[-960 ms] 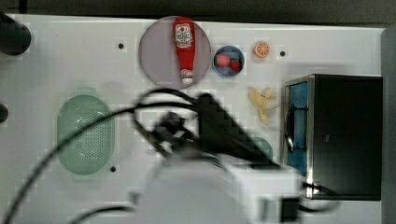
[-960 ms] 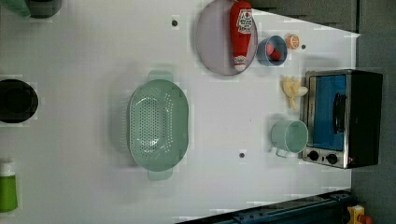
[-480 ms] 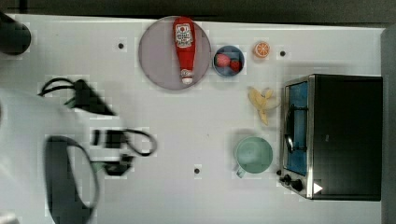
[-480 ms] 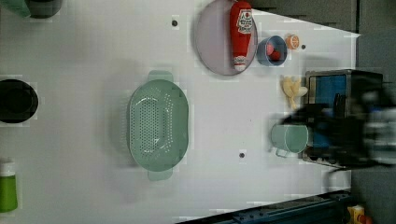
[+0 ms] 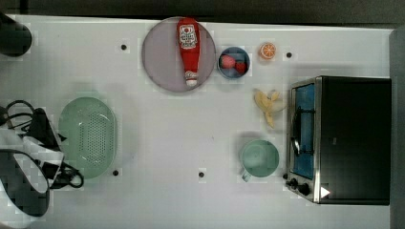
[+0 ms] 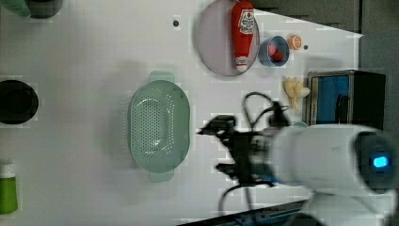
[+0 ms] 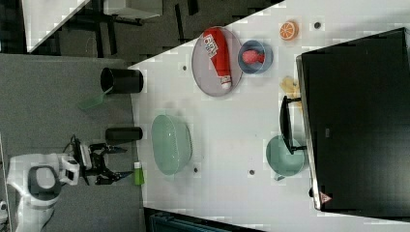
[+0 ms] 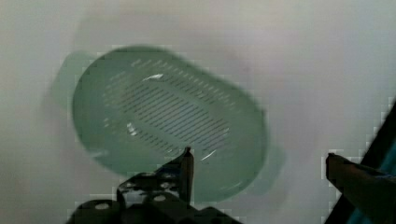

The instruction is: Drag strainer left to right.

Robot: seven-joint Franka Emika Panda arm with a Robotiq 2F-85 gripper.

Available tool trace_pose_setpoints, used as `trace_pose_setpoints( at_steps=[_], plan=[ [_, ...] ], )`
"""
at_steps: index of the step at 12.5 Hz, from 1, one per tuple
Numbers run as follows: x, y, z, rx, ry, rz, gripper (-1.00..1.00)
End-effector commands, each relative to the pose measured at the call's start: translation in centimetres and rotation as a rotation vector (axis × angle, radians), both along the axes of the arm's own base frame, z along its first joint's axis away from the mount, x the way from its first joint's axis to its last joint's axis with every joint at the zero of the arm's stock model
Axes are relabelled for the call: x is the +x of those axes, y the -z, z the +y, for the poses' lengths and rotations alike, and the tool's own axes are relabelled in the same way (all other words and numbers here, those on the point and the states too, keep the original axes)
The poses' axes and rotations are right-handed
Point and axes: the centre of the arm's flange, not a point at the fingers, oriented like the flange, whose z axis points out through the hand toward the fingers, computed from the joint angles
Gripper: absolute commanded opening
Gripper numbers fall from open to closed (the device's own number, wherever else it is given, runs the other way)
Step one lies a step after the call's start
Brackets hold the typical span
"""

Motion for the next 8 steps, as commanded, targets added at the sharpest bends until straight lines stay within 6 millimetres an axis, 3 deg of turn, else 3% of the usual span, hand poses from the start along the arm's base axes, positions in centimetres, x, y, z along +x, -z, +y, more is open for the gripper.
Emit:
trace_pose_setpoints(
  at_steps=[1, 5, 8],
  plan=[
    [1.6, 5.1, -1.8, -0.020, 0.261, 0.038, 1.00],
    [2.9, 14.2, -0.7, 0.086, 0.388, 0.063, 1.00],
    [3.9, 19.5, -1.0, 0.110, 0.379, 0.023, 1.00]
  ],
)
